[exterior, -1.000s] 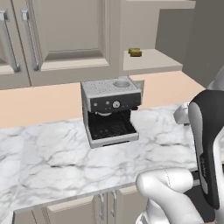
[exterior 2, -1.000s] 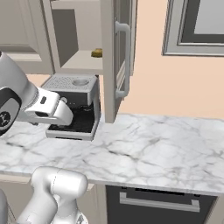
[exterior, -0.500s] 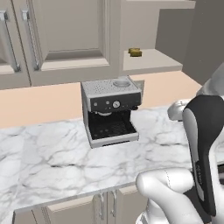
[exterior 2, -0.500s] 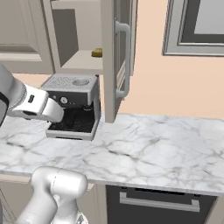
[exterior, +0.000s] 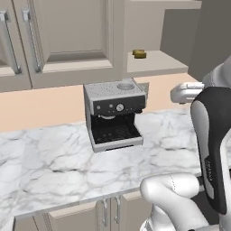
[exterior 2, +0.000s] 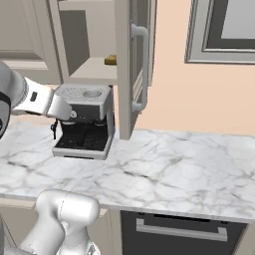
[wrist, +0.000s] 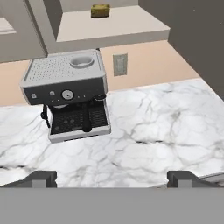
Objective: Locate and retrieve the sponge and bar soap from the cabinet. Place them next to the sink.
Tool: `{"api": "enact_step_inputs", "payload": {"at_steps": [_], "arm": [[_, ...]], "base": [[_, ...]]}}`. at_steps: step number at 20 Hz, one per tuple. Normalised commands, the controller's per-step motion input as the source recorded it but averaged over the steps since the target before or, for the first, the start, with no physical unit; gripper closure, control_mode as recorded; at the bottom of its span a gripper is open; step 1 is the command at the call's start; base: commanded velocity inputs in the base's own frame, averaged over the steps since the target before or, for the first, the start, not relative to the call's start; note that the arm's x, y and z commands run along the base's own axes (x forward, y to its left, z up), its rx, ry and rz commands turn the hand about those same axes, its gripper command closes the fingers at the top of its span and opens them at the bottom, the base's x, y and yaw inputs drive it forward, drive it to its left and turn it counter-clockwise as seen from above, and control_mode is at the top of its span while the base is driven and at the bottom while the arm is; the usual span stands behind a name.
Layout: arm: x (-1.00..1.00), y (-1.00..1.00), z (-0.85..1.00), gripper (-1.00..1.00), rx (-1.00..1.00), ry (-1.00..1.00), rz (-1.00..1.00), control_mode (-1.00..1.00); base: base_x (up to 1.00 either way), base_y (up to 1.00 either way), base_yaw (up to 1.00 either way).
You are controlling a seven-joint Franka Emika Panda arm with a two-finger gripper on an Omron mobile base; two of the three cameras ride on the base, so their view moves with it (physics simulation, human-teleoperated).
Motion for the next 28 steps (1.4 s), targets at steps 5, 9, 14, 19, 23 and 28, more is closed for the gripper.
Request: {"api": "enact_step_inputs", "payload": {"at_steps": [5,9,14,19,23,28], "arm": [[0.37,0.00,0.07,-1.00,-0.01,-0.29,-0.02,-1.00],[0.07,0.00,-0.02,-1.00,-0.01,-0.07,-0.02,-1.00],[0.34,-0.03,0.20,-1.00,0.00,-0.01,0.00,-1.00],[0.58,-0.08,0.19,-1.00,0.01,-0.05,0.00,-1.00],[0.70,-0.21,0.05,-1.00,0.04,-0.05,0.00,-1.00],[0.54,-0.09,0.04,-1.00,0.03,-0.09,0.00,-1.00]], "base": [[0.00,0.00,0.00],[0.00,0.00,0.00],[0.00,0.00,0.00],[0.00,0.00,0.00],[0.00,0.00,0.00],[0.00,0.00,0.00]]}}
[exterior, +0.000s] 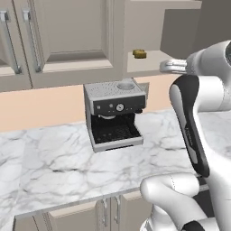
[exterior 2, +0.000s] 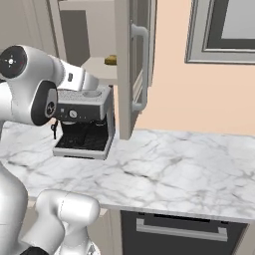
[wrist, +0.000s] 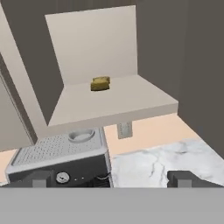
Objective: Locate and retrieve the sponge and bar soap from the cabinet. Place them next to the sink.
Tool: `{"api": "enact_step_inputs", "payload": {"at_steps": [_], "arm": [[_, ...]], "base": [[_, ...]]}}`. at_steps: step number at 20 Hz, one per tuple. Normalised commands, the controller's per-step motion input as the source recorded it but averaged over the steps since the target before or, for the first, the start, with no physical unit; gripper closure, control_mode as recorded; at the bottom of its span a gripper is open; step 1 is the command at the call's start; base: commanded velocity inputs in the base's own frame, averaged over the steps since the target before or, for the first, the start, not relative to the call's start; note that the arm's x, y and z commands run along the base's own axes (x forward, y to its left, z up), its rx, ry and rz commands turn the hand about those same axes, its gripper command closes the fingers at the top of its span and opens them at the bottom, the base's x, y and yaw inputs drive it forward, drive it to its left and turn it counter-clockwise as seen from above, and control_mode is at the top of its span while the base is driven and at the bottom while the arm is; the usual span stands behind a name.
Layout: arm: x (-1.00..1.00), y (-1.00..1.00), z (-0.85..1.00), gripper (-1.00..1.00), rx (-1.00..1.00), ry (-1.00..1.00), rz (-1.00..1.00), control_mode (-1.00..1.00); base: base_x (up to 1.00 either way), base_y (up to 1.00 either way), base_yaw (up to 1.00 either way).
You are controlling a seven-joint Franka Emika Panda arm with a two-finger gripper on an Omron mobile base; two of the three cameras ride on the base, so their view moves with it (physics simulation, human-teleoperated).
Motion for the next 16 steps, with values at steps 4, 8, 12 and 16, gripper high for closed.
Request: {"api": "enact_step_inputs", "payload": {"at_steps": [4,8,12,16], "arm": [[0.51,0.01,0.04,-1.00,-0.03,-0.07,0.00,-1.00],[0.55,0.00,0.03,-1.00,-0.02,-0.03,0.00,-1.00],[0.43,0.00,0.12,-1.00,-0.04,0.00,0.00,-1.00],[0.25,0.01,0.12,-1.00,-0.06,0.01,0.00,-1.00]], "base": [[0.00,0.00,0.00],[0.00,0.00,0.00],[0.00,0.00,0.00],[0.00,0.00,0.00]]}}
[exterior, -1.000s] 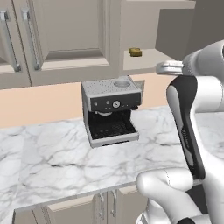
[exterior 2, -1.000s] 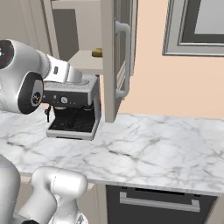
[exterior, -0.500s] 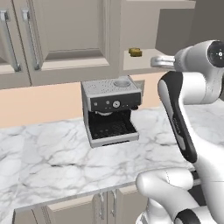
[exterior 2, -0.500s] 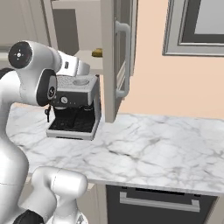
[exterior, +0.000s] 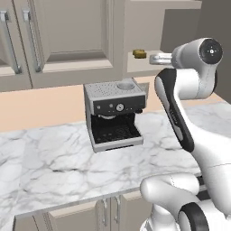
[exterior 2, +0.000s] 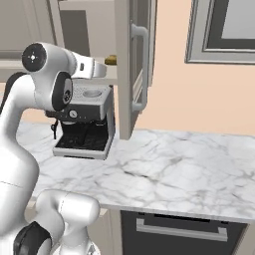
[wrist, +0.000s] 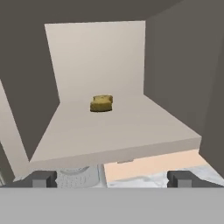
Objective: Locate and retrieve the sponge and bar soap from the cabinet. Place them next to the sink.
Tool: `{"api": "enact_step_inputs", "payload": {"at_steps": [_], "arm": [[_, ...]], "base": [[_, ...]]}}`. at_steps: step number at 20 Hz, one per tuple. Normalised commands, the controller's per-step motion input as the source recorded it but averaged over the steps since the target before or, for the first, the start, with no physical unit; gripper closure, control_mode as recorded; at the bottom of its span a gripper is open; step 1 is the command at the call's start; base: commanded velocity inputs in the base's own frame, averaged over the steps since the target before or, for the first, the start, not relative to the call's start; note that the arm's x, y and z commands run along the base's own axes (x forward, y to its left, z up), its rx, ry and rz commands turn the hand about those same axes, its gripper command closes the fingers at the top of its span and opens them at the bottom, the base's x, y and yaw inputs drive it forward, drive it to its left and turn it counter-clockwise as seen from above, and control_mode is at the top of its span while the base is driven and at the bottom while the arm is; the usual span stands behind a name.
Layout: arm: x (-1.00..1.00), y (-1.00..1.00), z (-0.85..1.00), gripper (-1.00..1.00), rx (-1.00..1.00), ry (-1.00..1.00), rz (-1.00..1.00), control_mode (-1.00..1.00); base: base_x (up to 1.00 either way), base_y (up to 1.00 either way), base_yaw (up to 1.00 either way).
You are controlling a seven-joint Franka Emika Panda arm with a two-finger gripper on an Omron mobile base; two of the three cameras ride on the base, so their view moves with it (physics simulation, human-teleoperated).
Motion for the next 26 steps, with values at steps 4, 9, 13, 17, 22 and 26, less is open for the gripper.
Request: {"api": "enact_step_inputs", "payload": {"at_steps": [4,9,13,17,22,26], "arm": [[0.08,0.00,0.01,-1.00,0.00,0.00,0.00,-1.00],[0.36,0.03,0.00,-1.00,0.00,0.01,0.03,-1.00],[0.54,0.00,0.00,-1.00,0.00,0.00,0.08,-1.00],[0.52,-0.01,0.01,-1.00,-0.01,0.01,0.03,-1.00],[0.37,0.00,0.00,-1.00,-0.07,0.06,-0.01,-1.00],[0.38,-0.01,0.00,-1.00,-0.03,0.11,-0.01,-1.00]], "base": [[0.00,0.00,0.00],[0.00,0.00,0.00],[0.00,0.00,0.00],[0.00,0.00,0.00],[0.00,0.00,0.00],[0.00,0.00,0.00]]}}
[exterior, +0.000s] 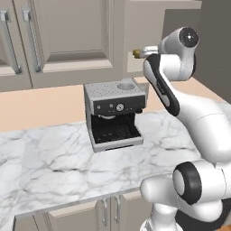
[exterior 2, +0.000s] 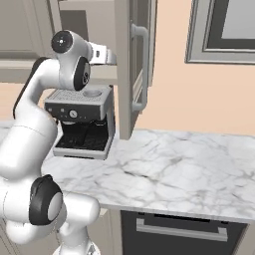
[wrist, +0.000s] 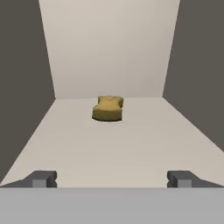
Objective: Locate and retrieve the sponge and bar soap from the cabinet. Place them next to the sink.
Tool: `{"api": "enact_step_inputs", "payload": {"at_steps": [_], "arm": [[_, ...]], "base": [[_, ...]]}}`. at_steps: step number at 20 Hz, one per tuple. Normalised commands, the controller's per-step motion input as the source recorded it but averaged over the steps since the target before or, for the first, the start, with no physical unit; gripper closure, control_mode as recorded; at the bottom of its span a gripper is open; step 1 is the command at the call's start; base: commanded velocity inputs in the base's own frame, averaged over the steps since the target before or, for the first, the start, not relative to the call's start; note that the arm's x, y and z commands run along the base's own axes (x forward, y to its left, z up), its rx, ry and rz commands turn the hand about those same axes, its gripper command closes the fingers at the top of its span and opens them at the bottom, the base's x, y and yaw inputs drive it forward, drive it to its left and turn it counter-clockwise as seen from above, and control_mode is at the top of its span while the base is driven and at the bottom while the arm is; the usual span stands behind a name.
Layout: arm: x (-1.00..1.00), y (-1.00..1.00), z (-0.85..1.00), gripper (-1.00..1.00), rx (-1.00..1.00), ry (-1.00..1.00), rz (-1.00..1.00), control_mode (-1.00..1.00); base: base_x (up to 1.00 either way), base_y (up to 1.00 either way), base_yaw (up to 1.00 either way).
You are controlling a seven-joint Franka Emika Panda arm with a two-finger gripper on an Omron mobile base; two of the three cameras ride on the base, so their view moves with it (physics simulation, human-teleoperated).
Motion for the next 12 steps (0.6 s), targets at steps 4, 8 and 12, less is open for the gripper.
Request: {"api": "enact_step_inputs", "payload": {"at_steps": [4,8,12], "arm": [[0.33,-0.02,0.00,-1.00,0.00,0.06,0.00,-1.00],[0.20,0.00,-0.01,-1.00,0.00,0.00,0.01,-1.00],[0.27,0.04,-0.06,-1.00,0.01,-0.03,0.00,-1.00]], "base": [[0.00,0.00,0.00],[0.00,0.00,0.00],[0.00,0.00,0.00]]}}
